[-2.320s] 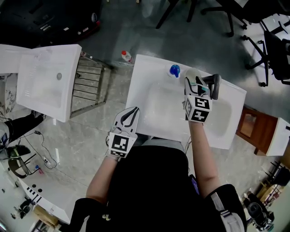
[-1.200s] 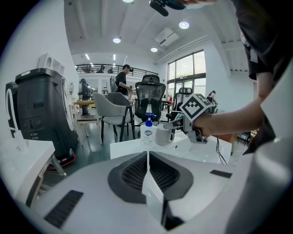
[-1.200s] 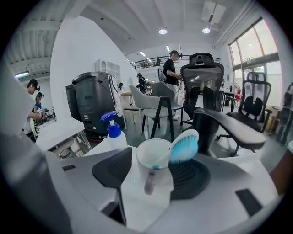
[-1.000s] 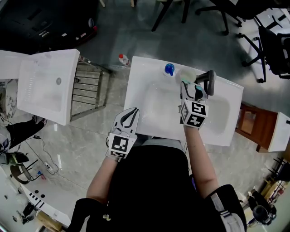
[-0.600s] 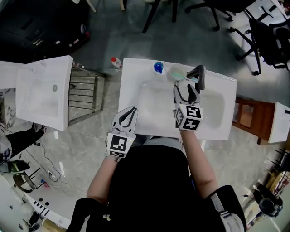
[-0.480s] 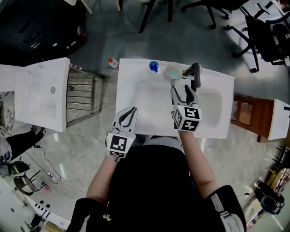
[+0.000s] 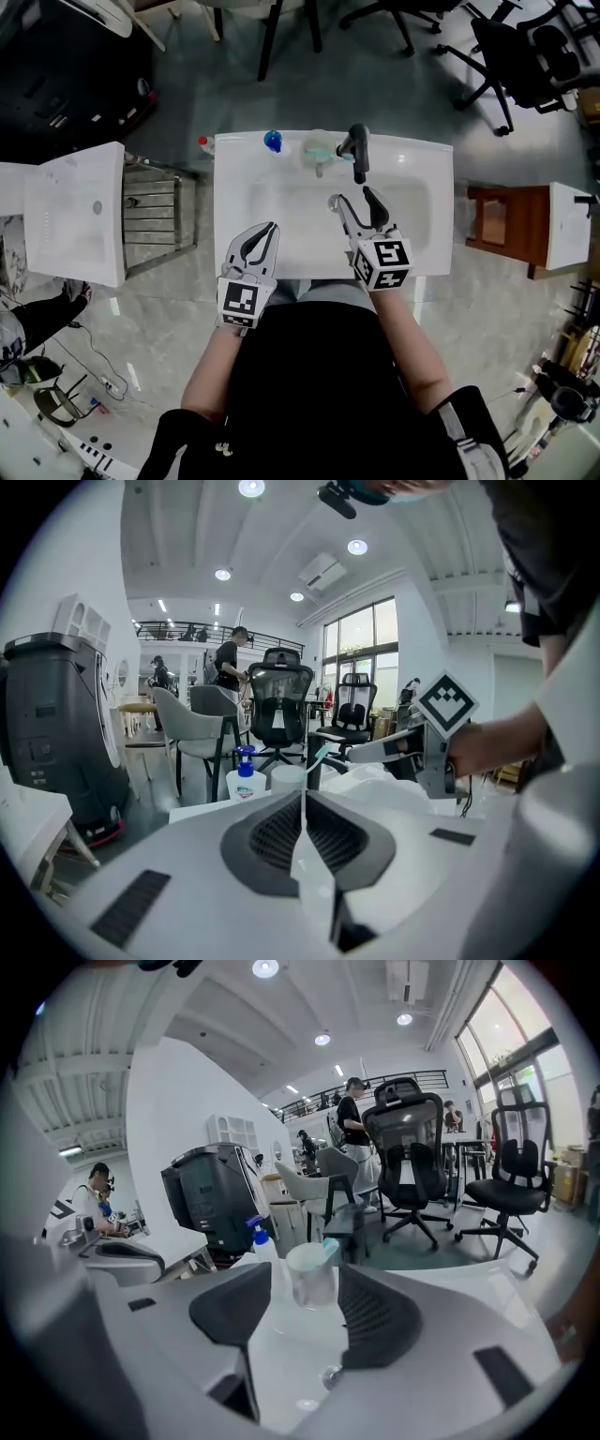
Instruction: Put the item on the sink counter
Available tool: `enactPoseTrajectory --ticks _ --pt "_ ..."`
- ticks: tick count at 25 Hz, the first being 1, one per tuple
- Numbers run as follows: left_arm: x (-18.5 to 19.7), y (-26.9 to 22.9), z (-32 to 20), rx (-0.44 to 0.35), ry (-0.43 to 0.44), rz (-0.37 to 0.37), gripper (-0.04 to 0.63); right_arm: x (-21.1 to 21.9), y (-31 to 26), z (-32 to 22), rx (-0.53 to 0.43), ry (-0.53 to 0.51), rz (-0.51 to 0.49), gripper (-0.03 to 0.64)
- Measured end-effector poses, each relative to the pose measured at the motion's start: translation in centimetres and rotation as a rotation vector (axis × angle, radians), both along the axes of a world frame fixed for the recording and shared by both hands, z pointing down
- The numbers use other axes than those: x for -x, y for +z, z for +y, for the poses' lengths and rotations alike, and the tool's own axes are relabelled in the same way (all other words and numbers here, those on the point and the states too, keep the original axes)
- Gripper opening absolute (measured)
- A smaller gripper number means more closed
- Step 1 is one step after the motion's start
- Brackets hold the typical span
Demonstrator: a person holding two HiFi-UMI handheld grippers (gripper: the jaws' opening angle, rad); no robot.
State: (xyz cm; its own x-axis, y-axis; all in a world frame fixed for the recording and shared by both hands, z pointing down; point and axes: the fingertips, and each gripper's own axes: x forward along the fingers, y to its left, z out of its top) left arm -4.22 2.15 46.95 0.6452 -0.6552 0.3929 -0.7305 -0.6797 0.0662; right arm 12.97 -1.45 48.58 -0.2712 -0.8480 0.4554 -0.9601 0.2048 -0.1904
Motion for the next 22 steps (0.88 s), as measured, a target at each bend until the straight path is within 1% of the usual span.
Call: enactPoseTrajectory --ticks 2,4,6,9,14,17,22 --pt "-1.1 -0.5 0.0 -0.009 0.006 0.010 0.032 -0.8 -0.9 0.7 -0.014 -0.013 0.009 0.226" --pt "-2.2 -1.0 0.0 -0.018 0.014 0.019 0.031 -1.8 -1.8 1.5 -0.031 -0.018 0.014 0.170" --pt "-3.3 -1.6 0.1 -0.026 0.026 0.026 0.032 -2.7 -2.8 2.2 -0.050 -0.025 0.015 0.128" --pt "-4.9 -2.6 0.3 -0.037 0.044 0.038 0.032 -3.7 -4.4 3.2 -0.083 -0.052 0.027 0.086" --pt "-7.0 -3.8 0.4 -0.049 0.073 0.055 0.032 -4.4 -6.1 4.7 -0.125 -0.122 0.098 0.067" --pt "-8.0 -4.4 0.4 -0.053 0.087 0.075 0.032 -4.7 -7.0 5.5 -0.142 -0.136 0.093 0.064" --pt "-9.4 -5.2 0.7 -0.053 0.109 0.137 0.029 -5.5 -7.6 6.4 -0.155 -0.132 0.076 0.064"
